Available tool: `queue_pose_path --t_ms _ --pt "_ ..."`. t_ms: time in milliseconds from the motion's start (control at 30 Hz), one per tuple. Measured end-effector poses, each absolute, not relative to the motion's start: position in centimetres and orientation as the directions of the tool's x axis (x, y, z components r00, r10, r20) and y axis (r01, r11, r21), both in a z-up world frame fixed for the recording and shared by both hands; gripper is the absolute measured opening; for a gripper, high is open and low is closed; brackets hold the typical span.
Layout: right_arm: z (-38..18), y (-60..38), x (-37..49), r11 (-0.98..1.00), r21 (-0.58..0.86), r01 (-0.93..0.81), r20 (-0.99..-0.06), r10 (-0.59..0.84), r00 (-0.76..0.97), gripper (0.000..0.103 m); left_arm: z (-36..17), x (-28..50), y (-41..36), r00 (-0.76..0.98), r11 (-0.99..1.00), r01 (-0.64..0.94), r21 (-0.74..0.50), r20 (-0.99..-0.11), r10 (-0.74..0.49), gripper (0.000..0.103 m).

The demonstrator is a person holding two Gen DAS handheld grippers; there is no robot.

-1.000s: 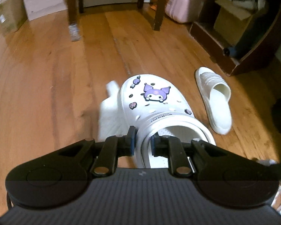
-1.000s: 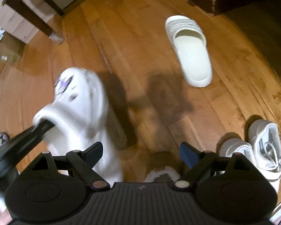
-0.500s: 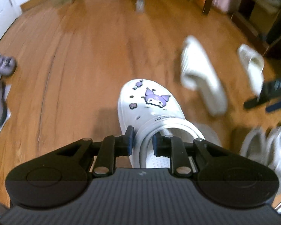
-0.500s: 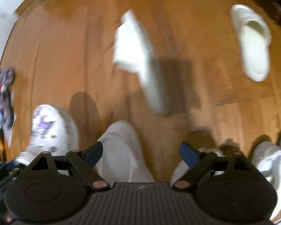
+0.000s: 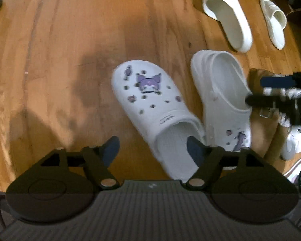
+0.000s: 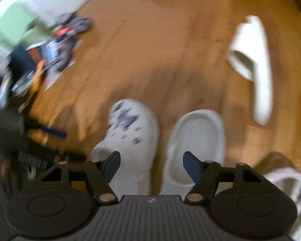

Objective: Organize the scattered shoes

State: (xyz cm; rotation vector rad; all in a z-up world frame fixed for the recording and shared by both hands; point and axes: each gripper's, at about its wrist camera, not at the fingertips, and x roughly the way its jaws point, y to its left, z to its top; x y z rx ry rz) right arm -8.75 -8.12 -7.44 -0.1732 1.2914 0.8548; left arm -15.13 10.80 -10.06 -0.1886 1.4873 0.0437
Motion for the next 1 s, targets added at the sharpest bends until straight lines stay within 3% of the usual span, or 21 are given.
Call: queue_pose_path --t_ms 67,133,267,467,600,1000 --pt "-8.5 -7.7 -10.2 0.66 0.31 -0.685 -0.899 0.438 0.015 0.066 -10.7 -14.6 10.5 0.063 0.988 -0.13 -0.08 -0.995 -0.072 0.089" --pt "-9.3 -7.4 -11.3 0.632 0.288 -0.72 -0.906 0.423 0.01 0.065 -11.1 -14.5 10.1 0.051 0.989 -0.12 -0.087 -0.995 -0.082 0.089" --pt "-10.2 -7.4 -11.5 0.606 0.395 -0.69 -0.874 0.48 -0.079 0.064 -10.7 -16.6 10.6 0.055 0.993 -0.098 -0.061 -0.997 -0.055 0.098" --pt "-9.8 -6.7 -12.0 0.58 0.305 -0.756 -0.882 0.47 0.005 0.062 -11.3 -17.2 10.3 0.033 0.996 -0.038 0.081 -0.996 0.083 0.098" --pt "-10.3 -4.6 -12.5 0.533 0.262 -0.804 -0.896 0.444 0.002 0.045 -10.6 -16.8 10.5 0.06 0.997 -0.023 0.067 -0.996 0.069 0.098" --pt "-12.8 0.7 -13.4 0.45 0.145 -0.881 -0.93 0.366 0.035 0.045 -8.3 -15.4 13.0 0.11 0.991 -0.137 0.0 -0.994 0.015 0.102"
